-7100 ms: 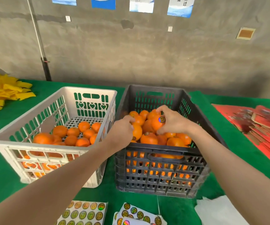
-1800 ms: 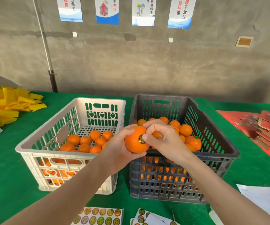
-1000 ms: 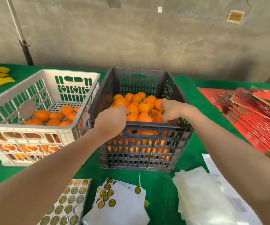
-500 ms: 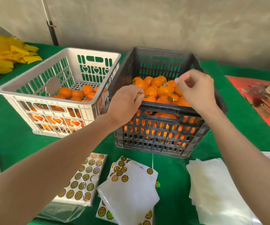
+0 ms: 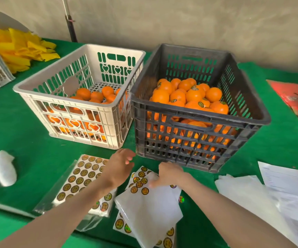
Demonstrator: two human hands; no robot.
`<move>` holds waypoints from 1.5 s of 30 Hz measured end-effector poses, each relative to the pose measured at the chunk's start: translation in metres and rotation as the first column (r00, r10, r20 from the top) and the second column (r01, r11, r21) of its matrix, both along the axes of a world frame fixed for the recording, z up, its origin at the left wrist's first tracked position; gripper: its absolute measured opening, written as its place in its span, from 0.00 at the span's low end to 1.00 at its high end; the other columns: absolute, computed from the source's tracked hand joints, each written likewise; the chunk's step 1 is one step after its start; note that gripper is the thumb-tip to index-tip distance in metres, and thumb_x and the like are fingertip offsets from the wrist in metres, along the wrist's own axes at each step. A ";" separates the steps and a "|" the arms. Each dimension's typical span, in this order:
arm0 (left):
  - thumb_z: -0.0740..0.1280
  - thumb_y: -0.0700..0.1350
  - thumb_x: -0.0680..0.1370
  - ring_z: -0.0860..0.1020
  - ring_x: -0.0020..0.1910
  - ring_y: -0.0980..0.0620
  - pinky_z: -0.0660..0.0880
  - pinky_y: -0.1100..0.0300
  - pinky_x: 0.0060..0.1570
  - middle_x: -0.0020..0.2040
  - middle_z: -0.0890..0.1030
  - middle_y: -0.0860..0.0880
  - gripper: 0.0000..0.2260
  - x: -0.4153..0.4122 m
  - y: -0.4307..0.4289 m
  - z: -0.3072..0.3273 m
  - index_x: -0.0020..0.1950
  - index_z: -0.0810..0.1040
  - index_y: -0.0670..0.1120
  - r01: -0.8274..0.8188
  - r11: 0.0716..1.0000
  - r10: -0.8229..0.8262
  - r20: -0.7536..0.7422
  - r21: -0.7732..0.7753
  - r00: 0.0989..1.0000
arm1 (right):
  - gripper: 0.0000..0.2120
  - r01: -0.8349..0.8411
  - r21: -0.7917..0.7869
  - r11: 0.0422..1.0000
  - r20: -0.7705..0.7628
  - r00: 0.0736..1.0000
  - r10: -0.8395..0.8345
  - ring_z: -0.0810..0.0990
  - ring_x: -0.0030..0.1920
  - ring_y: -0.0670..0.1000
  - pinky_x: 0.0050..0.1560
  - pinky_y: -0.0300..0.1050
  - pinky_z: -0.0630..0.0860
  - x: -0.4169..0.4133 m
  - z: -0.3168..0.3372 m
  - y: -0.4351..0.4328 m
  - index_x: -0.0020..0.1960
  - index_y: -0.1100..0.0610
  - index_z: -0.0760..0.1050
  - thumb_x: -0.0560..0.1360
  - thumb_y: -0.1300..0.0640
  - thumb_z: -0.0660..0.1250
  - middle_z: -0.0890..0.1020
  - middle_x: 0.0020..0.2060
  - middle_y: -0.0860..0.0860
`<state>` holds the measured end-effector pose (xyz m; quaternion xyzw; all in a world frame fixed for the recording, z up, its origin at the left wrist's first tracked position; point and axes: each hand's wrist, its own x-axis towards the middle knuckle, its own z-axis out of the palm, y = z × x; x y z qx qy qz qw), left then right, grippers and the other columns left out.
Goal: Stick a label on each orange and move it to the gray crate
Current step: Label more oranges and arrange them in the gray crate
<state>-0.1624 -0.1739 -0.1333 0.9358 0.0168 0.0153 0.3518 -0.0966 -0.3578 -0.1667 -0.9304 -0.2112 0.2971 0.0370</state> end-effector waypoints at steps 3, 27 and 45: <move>0.67 0.39 0.77 0.77 0.48 0.54 0.71 0.67 0.49 0.55 0.81 0.47 0.12 -0.001 0.008 -0.016 0.61 0.77 0.44 0.011 1.000 -0.008 -0.273 0.011 0.962 | 0.25 -0.003 0.017 1.000 -0.004 1.000 0.003 0.69 0.36 0.50 0.36 0.43 0.66 0.000 -0.002 0.004 0.32 0.55 0.62 0.67 0.41 0.73 0.67 0.31 0.48; 0.72 0.38 0.71 0.81 0.45 0.44 0.77 0.55 0.45 0.44 0.84 0.43 0.03 0.030 -0.008 0.016 0.40 0.84 0.45 -0.122 0.912 -0.094 -0.488 -0.392 0.868 | 0.10 -0.138 0.472 0.871 0.554 0.815 -0.170 0.67 0.56 0.50 0.59 0.44 0.66 -0.022 0.036 0.011 0.54 0.56 0.78 0.78 0.53 0.63 0.70 0.54 0.49; 0.65 0.35 0.76 0.75 0.31 0.60 0.69 0.73 0.32 0.36 0.79 0.54 0.09 0.052 0.044 0.068 0.53 0.81 0.43 0.180 0.972 -0.124 0.321 -0.148 0.939 | 0.04 -0.612 0.689 0.389 0.725 0.598 -0.342 0.76 0.43 0.47 0.46 0.33 0.73 -0.015 0.153 0.050 0.48 0.61 0.79 0.75 0.63 0.65 0.80 0.41 0.54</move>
